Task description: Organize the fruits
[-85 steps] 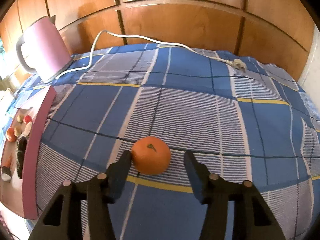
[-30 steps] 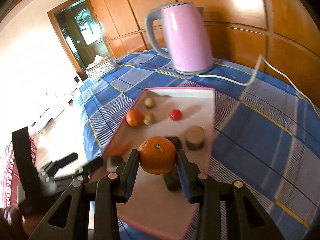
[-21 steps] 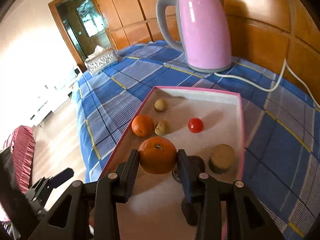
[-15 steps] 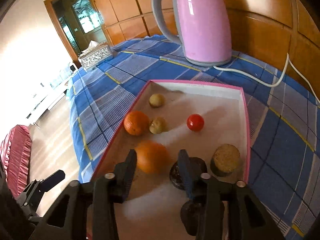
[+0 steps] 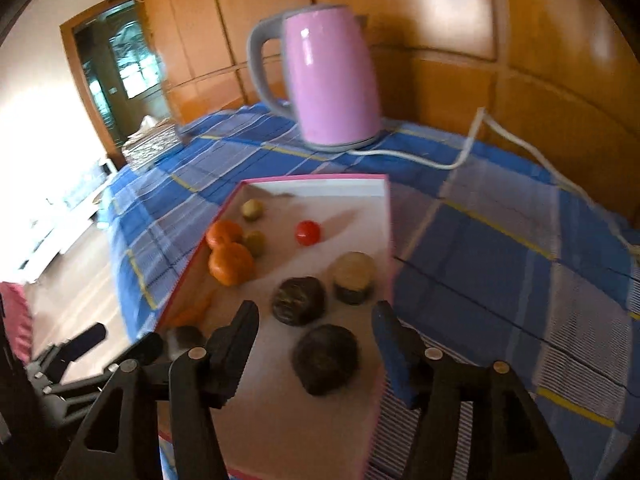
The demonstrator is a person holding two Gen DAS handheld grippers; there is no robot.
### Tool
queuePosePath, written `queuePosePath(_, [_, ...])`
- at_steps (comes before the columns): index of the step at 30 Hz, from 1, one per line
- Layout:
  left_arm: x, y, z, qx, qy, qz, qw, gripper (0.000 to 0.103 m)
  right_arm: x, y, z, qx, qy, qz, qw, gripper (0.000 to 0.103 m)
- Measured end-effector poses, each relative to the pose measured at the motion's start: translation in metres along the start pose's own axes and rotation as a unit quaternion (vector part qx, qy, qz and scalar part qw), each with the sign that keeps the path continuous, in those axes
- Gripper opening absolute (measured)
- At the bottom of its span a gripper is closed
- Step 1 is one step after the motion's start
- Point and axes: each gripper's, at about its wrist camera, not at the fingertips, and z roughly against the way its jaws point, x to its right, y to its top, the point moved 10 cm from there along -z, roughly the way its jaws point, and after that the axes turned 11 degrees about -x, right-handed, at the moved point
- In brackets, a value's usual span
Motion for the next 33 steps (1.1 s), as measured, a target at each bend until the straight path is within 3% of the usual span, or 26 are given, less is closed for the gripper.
queuePosePath(7, [0.026,-0.007,0.016,0.022,-0.012,-0.034,0.9991,0.103,0.033,-0.029,0.02,0.018,-0.063,-0.037,0.997,0.061])
queuePosePath(13, [0.04,-0.013,0.023,0.03,-0.017,-0.052,0.9981,0.103,0.046,-0.047,0.028,0.024,-0.09,-0.056,0.994,0.061])
queuePosePath(25, [0.042,-0.013,0.025,0.037,0.017,-0.058,0.9975,0.103,0.056,-0.061,0.033,0.03,-0.12,-0.063,0.99,0.061])
queuePosePath(33, [0.045,-0.012,0.029,0.045,0.007,-0.056,0.9974,0.103,0.058,-0.062,0.035,0.033,-0.122,-0.065,0.99,0.061])
